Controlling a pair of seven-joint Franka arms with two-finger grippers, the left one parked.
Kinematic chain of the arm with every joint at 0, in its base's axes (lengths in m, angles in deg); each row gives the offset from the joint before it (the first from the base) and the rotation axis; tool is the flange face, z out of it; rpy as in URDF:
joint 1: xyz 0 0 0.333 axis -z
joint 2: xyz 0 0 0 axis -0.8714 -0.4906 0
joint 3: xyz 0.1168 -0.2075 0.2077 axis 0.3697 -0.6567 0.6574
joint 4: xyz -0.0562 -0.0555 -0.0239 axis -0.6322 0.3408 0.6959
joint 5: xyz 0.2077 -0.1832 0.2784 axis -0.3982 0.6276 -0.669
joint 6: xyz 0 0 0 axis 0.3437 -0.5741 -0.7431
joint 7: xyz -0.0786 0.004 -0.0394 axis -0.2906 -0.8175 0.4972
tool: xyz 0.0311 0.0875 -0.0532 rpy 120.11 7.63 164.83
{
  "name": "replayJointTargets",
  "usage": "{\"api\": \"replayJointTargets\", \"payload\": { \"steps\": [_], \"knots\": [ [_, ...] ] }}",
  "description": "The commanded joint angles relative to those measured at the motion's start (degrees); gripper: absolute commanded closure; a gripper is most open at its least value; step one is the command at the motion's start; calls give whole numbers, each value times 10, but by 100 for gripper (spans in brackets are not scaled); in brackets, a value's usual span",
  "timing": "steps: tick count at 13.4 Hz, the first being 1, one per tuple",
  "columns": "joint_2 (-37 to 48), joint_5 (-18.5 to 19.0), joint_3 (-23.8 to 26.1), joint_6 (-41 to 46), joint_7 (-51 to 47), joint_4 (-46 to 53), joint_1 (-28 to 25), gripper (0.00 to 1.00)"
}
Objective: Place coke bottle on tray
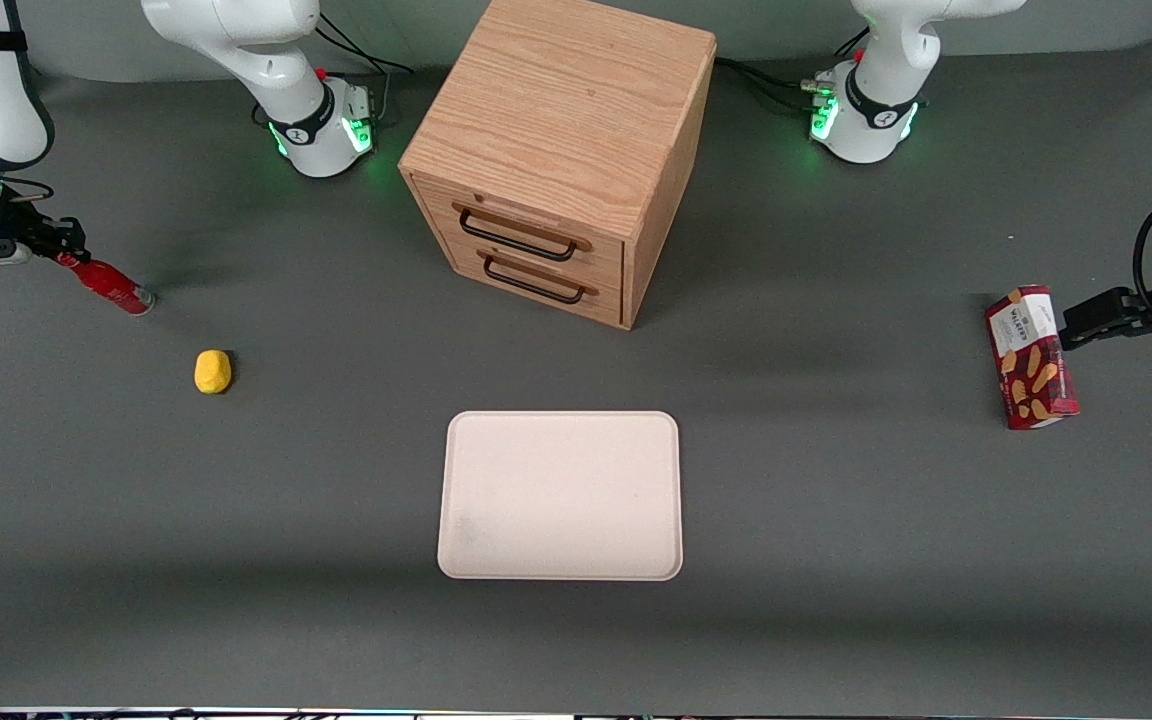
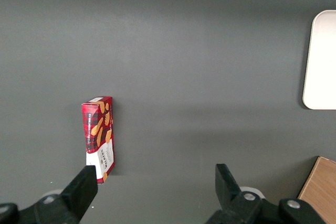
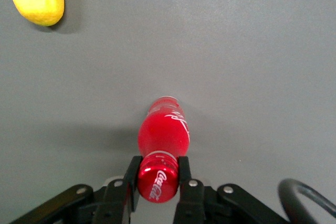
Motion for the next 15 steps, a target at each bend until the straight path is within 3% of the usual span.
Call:
{"api": "replayJointTargets", "payload": {
  "steps": [1, 5, 13, 15],
  "knots": [
    [-3, 9, -3, -5, 9, 2, -6, 99],
    [1, 9, 15, 22, 7, 20, -6, 100],
    [18, 1, 70, 207, 6, 150, -6, 100],
    [21, -16, 89, 279, 7, 206, -7, 100]
  ]
}}
